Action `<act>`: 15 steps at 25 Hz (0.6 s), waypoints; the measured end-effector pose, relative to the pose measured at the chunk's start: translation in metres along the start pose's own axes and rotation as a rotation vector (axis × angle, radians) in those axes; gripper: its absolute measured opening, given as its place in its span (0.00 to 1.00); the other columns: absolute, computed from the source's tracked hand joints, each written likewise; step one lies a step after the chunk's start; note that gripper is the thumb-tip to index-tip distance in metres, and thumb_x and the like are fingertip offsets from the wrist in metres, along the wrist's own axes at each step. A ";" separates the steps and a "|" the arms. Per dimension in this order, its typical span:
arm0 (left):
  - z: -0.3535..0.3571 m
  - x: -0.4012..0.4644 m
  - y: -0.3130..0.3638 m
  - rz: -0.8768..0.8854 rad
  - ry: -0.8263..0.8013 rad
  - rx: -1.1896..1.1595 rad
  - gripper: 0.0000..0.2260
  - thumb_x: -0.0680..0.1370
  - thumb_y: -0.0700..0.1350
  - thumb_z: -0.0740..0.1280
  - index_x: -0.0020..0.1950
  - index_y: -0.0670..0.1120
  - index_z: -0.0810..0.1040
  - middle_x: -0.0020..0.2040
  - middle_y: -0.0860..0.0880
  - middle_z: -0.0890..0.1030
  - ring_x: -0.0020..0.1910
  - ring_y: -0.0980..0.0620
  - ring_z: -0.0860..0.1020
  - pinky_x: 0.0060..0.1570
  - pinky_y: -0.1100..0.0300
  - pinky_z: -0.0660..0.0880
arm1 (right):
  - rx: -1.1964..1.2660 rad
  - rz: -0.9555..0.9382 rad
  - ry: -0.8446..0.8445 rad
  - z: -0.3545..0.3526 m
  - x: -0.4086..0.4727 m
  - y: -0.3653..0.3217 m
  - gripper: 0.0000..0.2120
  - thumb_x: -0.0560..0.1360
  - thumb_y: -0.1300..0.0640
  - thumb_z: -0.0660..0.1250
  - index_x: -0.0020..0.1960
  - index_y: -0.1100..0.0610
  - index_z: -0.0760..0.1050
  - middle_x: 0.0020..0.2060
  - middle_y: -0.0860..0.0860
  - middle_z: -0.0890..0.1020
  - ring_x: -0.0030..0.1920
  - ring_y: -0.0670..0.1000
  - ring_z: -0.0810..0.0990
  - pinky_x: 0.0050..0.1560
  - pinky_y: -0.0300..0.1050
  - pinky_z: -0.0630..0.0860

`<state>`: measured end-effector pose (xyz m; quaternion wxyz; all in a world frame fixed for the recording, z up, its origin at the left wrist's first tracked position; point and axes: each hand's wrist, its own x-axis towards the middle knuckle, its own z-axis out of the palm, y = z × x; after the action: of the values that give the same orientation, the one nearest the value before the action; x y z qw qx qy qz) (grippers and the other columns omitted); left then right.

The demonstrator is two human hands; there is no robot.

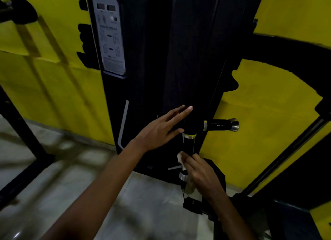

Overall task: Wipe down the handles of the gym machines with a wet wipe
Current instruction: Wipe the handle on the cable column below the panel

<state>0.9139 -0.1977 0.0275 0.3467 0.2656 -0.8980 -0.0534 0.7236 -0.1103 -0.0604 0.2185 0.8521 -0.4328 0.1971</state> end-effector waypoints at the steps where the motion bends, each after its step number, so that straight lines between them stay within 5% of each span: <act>1: 0.000 0.000 0.000 0.000 -0.001 -0.007 0.30 0.81 0.51 0.61 0.78 0.56 0.47 0.78 0.54 0.53 0.73 0.58 0.62 0.61 0.55 0.75 | -0.015 0.010 0.037 -0.003 0.005 0.002 0.19 0.71 0.67 0.57 0.59 0.69 0.76 0.52 0.59 0.81 0.43 0.53 0.71 0.35 0.43 0.74; 5: 0.002 0.000 -0.003 0.010 -0.015 -0.028 0.30 0.81 0.50 0.61 0.78 0.54 0.48 0.79 0.53 0.48 0.73 0.55 0.62 0.62 0.54 0.74 | -0.045 -0.029 -0.038 0.015 -0.009 -0.008 0.19 0.66 0.65 0.72 0.56 0.70 0.78 0.47 0.58 0.82 0.42 0.52 0.72 0.33 0.42 0.75; 8: 0.002 0.000 -0.002 0.008 -0.017 -0.033 0.30 0.81 0.49 0.61 0.78 0.53 0.48 0.79 0.54 0.47 0.73 0.54 0.63 0.59 0.53 0.76 | -0.027 -0.042 -0.068 0.025 -0.018 -0.010 0.14 0.67 0.64 0.68 0.51 0.68 0.81 0.50 0.58 0.82 0.44 0.52 0.72 0.34 0.40 0.76; 15: 0.004 -0.001 -0.008 0.010 -0.038 -0.032 0.31 0.81 0.51 0.60 0.78 0.56 0.46 0.78 0.56 0.46 0.68 0.49 0.71 0.52 0.51 0.79 | 0.011 -0.061 -0.121 0.024 -0.016 -0.013 0.12 0.63 0.64 0.75 0.45 0.65 0.82 0.50 0.57 0.79 0.44 0.53 0.75 0.36 0.41 0.77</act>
<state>0.9155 -0.2040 0.0219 0.3343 0.2544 -0.9047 -0.0711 0.7291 -0.1064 -0.0908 0.1932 0.8765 -0.4179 0.1408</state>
